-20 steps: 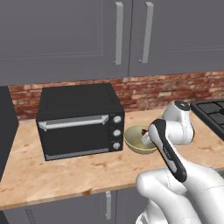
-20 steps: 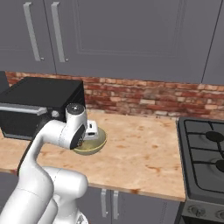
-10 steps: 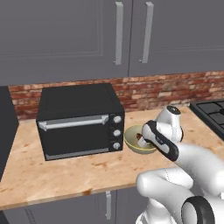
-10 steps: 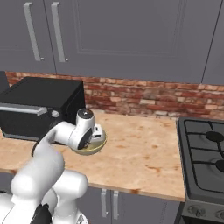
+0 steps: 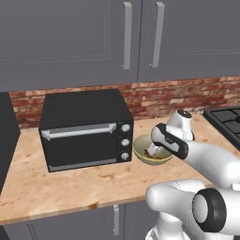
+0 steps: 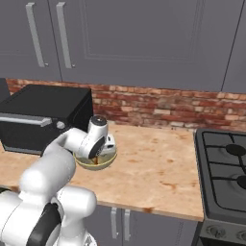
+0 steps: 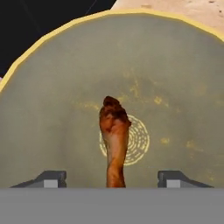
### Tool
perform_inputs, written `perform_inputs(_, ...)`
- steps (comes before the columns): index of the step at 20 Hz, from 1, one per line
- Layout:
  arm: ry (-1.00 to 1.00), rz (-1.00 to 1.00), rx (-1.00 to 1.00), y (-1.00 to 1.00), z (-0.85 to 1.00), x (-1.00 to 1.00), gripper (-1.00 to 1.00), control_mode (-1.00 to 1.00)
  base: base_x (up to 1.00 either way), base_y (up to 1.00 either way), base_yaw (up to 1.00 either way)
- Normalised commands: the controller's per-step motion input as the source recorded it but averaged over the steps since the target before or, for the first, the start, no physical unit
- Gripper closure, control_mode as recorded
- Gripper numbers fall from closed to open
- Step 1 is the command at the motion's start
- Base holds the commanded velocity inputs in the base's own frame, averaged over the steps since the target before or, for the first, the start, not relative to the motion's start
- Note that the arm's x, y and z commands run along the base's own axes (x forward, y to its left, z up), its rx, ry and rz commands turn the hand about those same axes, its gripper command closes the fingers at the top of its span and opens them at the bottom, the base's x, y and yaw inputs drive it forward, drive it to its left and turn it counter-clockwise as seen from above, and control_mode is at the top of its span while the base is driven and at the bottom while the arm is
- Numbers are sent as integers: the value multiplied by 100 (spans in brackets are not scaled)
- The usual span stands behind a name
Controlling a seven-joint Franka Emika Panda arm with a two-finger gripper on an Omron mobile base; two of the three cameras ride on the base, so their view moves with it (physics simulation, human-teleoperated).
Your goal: Take the mango, corn, and chicken drumstick from the freezer and place them in the bowl on the counter.
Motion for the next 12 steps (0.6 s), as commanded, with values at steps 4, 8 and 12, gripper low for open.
perform_inputs(4, 0, 0, 0, -3, 34, -72, -100, -100, 0, 0, 0)
perform_inputs(8, 5, -11, 0, -1, 56, -89, -100, -100, 0, 0, 0)
perform_inputs(12, 10, -17, 0, 1, 62, -88, -100, -100, 0, 0, 0)
